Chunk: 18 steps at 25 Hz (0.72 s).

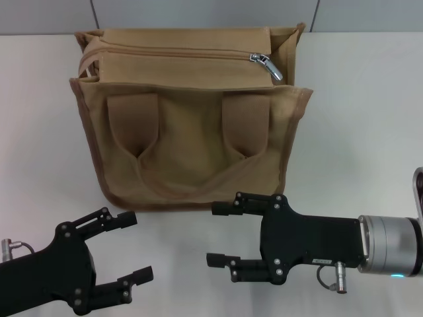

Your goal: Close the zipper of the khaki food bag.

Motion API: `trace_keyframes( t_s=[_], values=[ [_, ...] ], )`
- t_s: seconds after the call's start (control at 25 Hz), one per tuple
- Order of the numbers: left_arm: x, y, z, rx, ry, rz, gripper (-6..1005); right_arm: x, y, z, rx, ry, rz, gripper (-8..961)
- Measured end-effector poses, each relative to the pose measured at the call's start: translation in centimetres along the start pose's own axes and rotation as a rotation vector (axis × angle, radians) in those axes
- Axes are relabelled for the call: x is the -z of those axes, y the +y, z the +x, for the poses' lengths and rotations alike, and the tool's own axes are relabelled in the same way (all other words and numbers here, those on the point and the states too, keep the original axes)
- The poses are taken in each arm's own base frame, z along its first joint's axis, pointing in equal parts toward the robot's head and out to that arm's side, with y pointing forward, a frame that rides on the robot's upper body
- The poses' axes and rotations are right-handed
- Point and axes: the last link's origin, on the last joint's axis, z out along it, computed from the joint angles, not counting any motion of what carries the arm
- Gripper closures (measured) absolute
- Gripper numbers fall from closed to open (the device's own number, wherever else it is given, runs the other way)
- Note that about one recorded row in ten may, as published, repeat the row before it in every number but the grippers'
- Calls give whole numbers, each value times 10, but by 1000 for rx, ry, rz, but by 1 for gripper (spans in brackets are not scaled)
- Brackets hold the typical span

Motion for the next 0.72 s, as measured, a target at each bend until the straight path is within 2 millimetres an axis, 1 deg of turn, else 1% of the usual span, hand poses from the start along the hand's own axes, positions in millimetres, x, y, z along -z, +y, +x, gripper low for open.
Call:
trace_keyframes(
  t_s=[0.44,0.72],
  values=[
    [0,4,-3,6,-1,4,185,1,0,0,-12,-14,13,242],
    [-3,5,-4,9,3,3,185,3,2,2,-28,-10,17,242]
  ],
)
